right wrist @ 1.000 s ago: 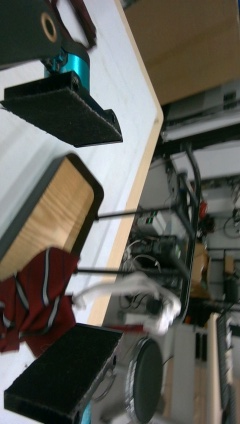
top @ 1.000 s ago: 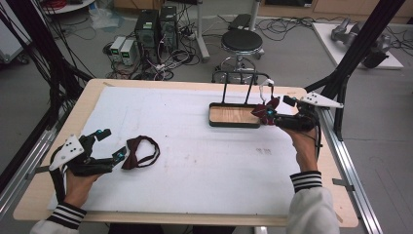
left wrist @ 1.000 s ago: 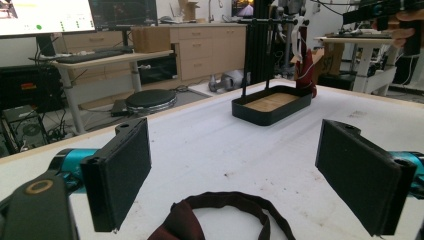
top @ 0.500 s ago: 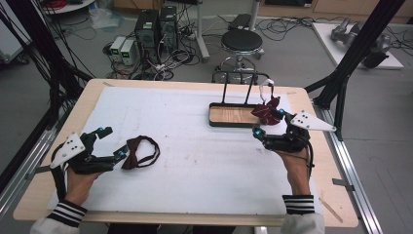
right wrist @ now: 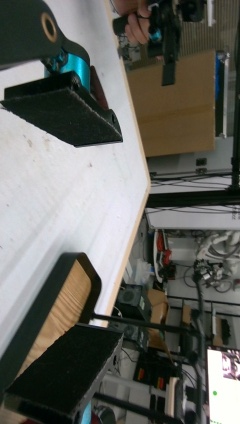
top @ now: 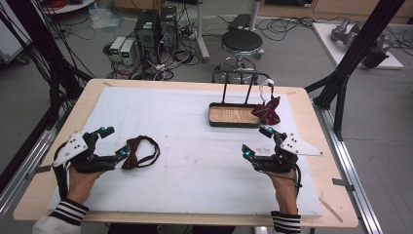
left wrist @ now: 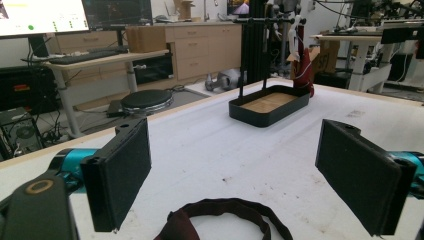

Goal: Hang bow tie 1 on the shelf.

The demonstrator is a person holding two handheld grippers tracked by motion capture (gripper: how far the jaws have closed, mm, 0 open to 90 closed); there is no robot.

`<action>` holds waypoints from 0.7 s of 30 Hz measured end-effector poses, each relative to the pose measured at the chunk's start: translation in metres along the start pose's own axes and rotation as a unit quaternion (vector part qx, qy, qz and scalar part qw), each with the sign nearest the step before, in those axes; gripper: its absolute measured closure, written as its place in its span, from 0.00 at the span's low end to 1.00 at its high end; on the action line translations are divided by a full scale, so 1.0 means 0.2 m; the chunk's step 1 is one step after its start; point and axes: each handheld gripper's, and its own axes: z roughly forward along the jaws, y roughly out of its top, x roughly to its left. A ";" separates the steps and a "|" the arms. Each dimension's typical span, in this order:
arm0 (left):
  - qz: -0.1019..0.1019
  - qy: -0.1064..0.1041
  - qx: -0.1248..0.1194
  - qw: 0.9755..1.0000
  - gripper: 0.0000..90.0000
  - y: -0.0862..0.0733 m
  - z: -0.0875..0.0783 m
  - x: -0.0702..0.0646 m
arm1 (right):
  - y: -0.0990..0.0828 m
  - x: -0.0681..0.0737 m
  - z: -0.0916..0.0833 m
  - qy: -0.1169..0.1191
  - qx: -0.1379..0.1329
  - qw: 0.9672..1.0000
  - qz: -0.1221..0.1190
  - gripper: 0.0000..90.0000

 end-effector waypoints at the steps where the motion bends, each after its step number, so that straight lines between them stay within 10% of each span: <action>1: 0.000 0.000 0.000 1.000 0.17 0.00 0.00 0.00 | 0.00 0.00 0.00 0.000 0.000 1.000 0.000 0.11; 21: -0.002 0.003 0.010 1.000 0.17 -0.02 0.04 -0.01 | -0.09 0.01 0.02 0.003 0.023 1.000 0.010 0.11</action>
